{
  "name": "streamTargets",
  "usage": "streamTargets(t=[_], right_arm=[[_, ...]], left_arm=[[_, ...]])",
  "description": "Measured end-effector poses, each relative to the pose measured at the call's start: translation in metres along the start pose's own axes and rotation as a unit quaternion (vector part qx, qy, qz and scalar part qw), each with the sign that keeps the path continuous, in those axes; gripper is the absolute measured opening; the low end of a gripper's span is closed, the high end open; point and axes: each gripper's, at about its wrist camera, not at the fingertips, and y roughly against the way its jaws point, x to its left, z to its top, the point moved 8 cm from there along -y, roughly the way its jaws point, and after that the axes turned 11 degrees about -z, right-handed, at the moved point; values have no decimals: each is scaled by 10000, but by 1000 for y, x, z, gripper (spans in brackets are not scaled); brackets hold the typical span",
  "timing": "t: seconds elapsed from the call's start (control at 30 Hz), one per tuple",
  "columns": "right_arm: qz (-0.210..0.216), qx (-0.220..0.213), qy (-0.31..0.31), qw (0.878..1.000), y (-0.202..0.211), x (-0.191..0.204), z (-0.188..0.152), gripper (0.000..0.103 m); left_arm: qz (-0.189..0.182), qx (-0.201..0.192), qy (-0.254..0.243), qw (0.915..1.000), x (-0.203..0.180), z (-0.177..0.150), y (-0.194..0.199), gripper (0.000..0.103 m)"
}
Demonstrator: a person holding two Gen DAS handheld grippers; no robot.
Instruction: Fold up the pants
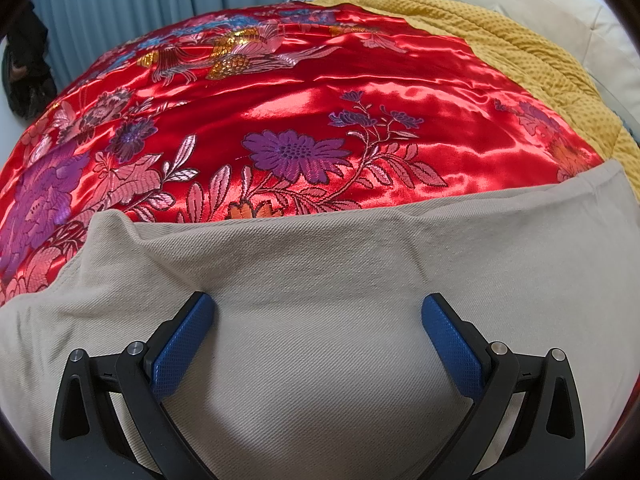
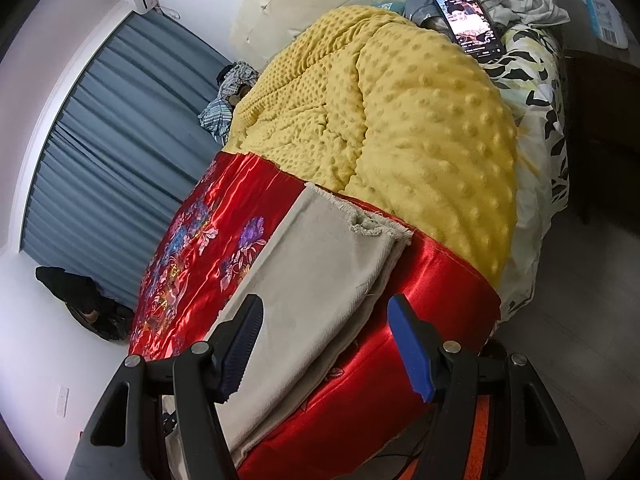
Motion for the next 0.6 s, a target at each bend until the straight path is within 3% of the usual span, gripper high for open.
streamTargets(t=[0.6], right_arm=[[20,7,-41,10000,-1,-2,0,65]], left_arm=[[-2,1,0,10000,0,0,0,103]])
